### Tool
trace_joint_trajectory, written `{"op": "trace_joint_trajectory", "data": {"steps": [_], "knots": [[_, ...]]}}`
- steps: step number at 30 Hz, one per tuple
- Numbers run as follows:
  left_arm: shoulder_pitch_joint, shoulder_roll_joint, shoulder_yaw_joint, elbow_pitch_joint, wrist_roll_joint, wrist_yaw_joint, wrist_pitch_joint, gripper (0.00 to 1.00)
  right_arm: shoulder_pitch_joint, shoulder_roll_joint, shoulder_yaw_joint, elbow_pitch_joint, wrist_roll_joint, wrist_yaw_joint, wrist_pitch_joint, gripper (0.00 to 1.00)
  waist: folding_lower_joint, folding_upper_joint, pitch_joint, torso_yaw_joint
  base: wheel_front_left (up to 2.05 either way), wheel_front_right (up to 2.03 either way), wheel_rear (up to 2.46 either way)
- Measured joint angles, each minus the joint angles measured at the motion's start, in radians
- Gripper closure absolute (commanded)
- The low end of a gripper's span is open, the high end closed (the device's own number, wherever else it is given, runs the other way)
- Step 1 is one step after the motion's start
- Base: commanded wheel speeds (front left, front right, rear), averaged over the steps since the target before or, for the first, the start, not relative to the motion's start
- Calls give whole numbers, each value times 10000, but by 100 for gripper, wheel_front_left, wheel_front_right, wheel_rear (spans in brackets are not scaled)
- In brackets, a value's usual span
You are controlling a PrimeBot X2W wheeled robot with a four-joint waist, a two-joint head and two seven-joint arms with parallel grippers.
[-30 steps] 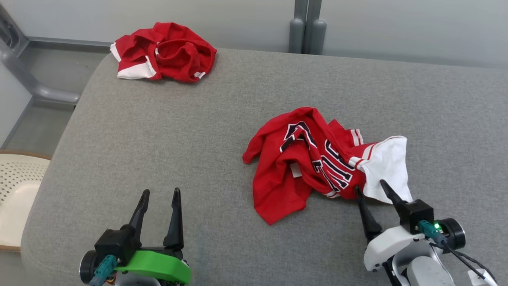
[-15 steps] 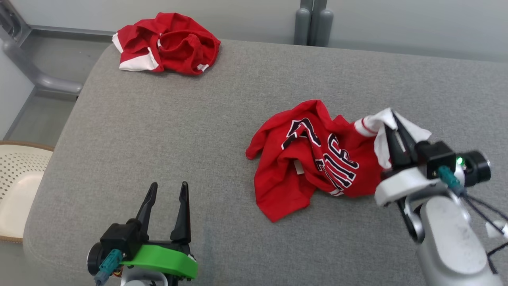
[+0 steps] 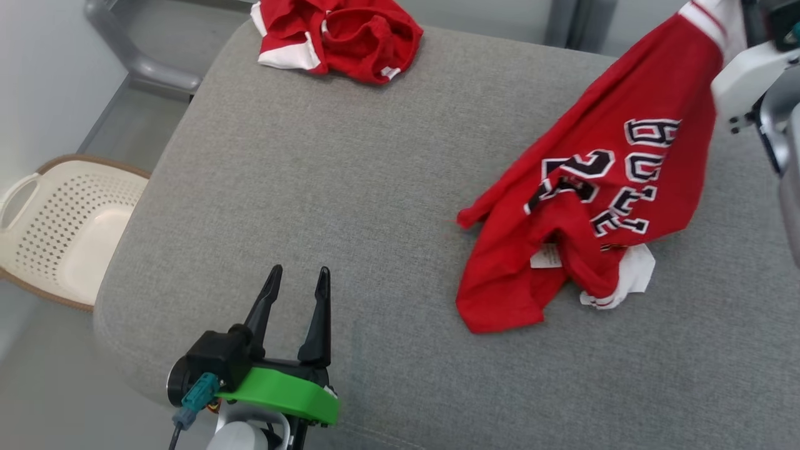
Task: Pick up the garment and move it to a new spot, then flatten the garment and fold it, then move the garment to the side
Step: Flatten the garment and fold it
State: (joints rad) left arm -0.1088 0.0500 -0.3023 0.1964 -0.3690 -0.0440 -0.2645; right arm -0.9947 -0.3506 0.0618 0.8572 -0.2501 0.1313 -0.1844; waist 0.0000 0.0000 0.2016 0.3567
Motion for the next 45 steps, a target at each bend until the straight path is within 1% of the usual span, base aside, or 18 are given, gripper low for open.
{"op": "trace_joint_trajectory", "data": {"steps": [5,6,7,8,10,12,17,23,26,30,32,35,36,38,40,42,45], "knots": [[-105,2,-245,-77,-77,23,0,0,-703,-424,-516,1057,-825,2,407,100,0,0,270,437,0,0,0],[-112,2,-278,-102,-92,50,0,0,-760,-462,-675,1202,-978,2,424,96,0,0,334,515,0,0,0],[-114,2,-303,-115,-98,81,0,0,-816,-476,-894,1327,-1114,2,458,76,0,0,397,579,0,0,0],[-121,2,-326,-117,-111,88,0,0,-847,-476,-1051,1446,-1193,2,502,1,0,0,446,624,0,0,0],[-164,0,-387,-121,-123,96,0,0,-850,-393,-1348,1693,-1310,2,424,0,0,0,554,719,0,0,0],[-195,2,-391,-121,-121,104,0,0,-878,-203,-1440,1858,-1400,2,201,0,0,0,638,761,0,0,0],[-211,2,-238,-109,25,96,0,0,-1207,619,-1051,2355,-1442,2,-420,0,0,0,688,553,0,0,0],[-185,-4,38,-115,188,82,0,0,-1103,1505,-481,2428,-483,2,-759,0,0,0,482,-21,0,0,0],[-65,-6,163,-111,247,56,0,0,-323,1766,-104,1381,499,2,-782,0,0,0,266,-405,0,0,0],[171,-8,320,-109,376,6,0,0,1581,1839,374,-278,1931,2,-782,0,0,0,-106,-896,0,0,0],[311,-10,387,-100,407,0,0,0,2700,1839,441,-1137,2554,2,-784,0,0,0,-337,-1127,0,0,0],[520,-10,460,-98,464,-2,0,0,4191,1873,326,-2224,3033,2,-784,0,0,0,-627,-1455,0,0,0],[556,-10,474,-98,474,-4,0,0,4602,1929,263,-2441,3118,2,-784,0,0,0,-701,-1545,0,0,0],[600,-10,499,-98,497,-25,0,0,5599,2228,-4,-2863,3440,2,-784,0,0,0,-878,-1745,0,0,0],[638,-10,510,-104,523,-46,0,0,6256,2552,-240,-3131,3668,2,-782,0,0,0,-1012,-1896,0,0,0],[666,-10,516,-121,533,-81,0,0,6721,2736,-426,-3175,3737,2,-784,0,0,0,-1112,-2029,0,0,0],[666,-10,508,-125,548,-96,0,0,6920,2882,-460,-3018,3789,-2,-784,0,0,0,-1111,-2086,0,0,0]]}}
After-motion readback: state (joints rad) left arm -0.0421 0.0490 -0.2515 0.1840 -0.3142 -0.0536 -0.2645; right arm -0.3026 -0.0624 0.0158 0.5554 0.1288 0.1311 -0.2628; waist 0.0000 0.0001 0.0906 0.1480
